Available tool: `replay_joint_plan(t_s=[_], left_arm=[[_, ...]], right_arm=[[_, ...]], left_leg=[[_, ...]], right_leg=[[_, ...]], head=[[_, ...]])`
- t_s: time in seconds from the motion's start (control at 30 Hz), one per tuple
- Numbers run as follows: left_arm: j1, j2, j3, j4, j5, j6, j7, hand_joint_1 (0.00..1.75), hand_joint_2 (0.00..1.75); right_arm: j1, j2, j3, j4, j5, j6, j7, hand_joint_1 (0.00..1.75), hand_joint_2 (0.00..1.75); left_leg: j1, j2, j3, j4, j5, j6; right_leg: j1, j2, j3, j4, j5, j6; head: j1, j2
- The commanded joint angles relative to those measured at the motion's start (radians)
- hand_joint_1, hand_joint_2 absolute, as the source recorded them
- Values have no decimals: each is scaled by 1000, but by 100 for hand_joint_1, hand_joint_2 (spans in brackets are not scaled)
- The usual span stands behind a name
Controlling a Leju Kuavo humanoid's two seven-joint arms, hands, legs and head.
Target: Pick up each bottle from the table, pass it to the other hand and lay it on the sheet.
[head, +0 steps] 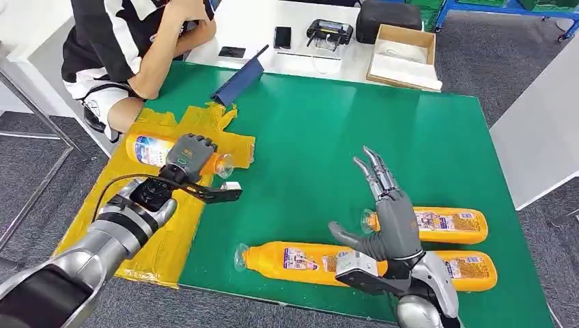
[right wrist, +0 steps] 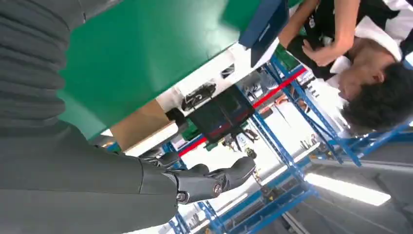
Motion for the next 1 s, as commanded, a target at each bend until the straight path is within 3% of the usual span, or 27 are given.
replay_joint_plan(t_s=[0.03,0.3,0.37,0.5,0.6,0.67,0.73,0.87,1.0], left_arm=[[-62,-85,40,199,113,25,-17,0,175],[-24,-77,83,152,187,13,-45,0,175],[-7,-72,101,143,216,10,-59,0,175],[3,-69,112,132,240,-4,-66,0,175],[36,-74,183,88,363,-14,-137,0,175],[110,-78,287,-41,549,-16,-240,0,175],[143,-80,321,-112,624,-37,-252,0,175],[267,-102,475,-386,985,-64,-396,0,175],[274,-87,472,-435,1003,-76,-372,0,175]], right_arm=[[28,-35,14,24,15,64,54,0,175],[-5,-32,75,87,-11,155,68,0,175],[-18,-32,96,106,-25,183,70,0,175],[-30,-35,112,127,-31,204,79,0,175],[-42,-36,134,161,-65,267,104,0,175],[-60,-44,176,208,-76,308,113,0,175],[-67,-47,196,227,-72,309,119,0,175],[-148,-58,300,342,-49,340,155,0,175],[-170,-47,314,361,-49,334,162,0,175]], left_leg=[[1,-2,6,0,-2,-2],[1,2,4,-1,-2,-1],[1,2,10,0,-4,-3],[1,2,4,-1,-2,-2],[1,3,7,0,-3,-2],[1,3,11,0,-5,-3],[1,4,7,-1,-3,-2],[1,5,12,0,-7,-3],[1,6,6,0,-3,-2]], right_leg=[[0,1,7,0,-3,-2],[0,4,5,-1,-1,-2],[0,6,10,-1,-3,-3],[0,4,5,-1,-1,-2],[0,6,8,-1,-2,-2],[0,7,11,-1,-4,-3],[0,6,7,-2,-1,-2],[0,10,12,-1,-5,-3],[0,8,6,0,-2,-2]], head=[[0,0],[0,0],[0,0],[0,0],[0,0],[0,0],[0,0],[0,0],[0,0]])
